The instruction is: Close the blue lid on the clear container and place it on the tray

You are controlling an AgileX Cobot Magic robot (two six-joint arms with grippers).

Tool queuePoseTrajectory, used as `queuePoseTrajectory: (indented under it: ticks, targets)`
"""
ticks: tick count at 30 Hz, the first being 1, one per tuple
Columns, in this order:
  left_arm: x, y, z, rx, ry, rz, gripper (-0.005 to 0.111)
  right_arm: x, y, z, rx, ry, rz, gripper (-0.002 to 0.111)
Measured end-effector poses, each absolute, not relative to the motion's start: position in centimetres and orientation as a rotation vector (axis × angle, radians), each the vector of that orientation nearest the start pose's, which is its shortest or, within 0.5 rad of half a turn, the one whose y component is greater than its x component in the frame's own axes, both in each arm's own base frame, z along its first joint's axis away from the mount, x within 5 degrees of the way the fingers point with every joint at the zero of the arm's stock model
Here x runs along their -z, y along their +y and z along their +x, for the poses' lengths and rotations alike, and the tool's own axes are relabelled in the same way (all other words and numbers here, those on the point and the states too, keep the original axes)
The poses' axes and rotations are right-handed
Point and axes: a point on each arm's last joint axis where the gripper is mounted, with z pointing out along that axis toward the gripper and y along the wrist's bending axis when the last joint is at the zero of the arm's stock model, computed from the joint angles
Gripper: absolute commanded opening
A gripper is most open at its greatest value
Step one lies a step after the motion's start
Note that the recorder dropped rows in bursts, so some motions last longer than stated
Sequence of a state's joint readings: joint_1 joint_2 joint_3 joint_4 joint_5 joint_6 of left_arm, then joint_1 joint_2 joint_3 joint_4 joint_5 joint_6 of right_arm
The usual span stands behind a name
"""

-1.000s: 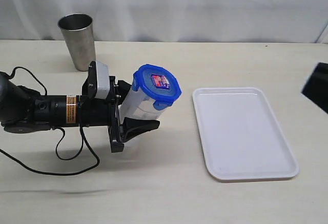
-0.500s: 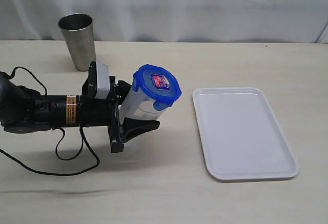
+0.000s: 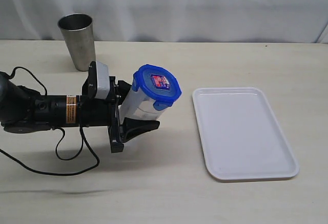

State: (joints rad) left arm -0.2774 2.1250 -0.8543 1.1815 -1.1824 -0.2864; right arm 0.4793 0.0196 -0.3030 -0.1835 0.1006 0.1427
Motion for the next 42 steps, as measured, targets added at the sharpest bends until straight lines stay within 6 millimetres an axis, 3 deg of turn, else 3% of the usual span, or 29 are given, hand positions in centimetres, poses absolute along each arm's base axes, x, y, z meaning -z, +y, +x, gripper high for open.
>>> queuePoseTrajectory:
  ticks: [6,12,20,29,32,42]
  targets:
    - [-9.9,-16.8,30.5,0.894,1.424,1.234,0.0,-28.1,0.6,3.8,-0.147,1.351,-0.133,0.005]
    - [-9.9,-16.8,30.5,0.896,1.423,1.233,0.0,-25.3,0.0,4.7,-0.074,1.443,0.067,0.005]
    - [-9.9,-16.8,30.5,0.896,1.423,1.233,0.0,-20.3,-0.3,5.7,-0.032,1.606,0.114,0.005]
    - [-9.9,-16.8,30.5,0.896,1.423,1.233,0.0,-19.3,-0.3,5.6,-0.026,1.709,0.125,0.005]
    - [-9.9,-16.8,30.5,0.896,1.423,1.233,0.0,-18.3,-0.4,5.4,-0.024,1.817,0.141,0.005]
    - [-9.9,-16.8,30.5,0.893,1.423,1.229,0.0,-18.2,-0.4,5.3,-0.023,1.832,0.143,0.005]
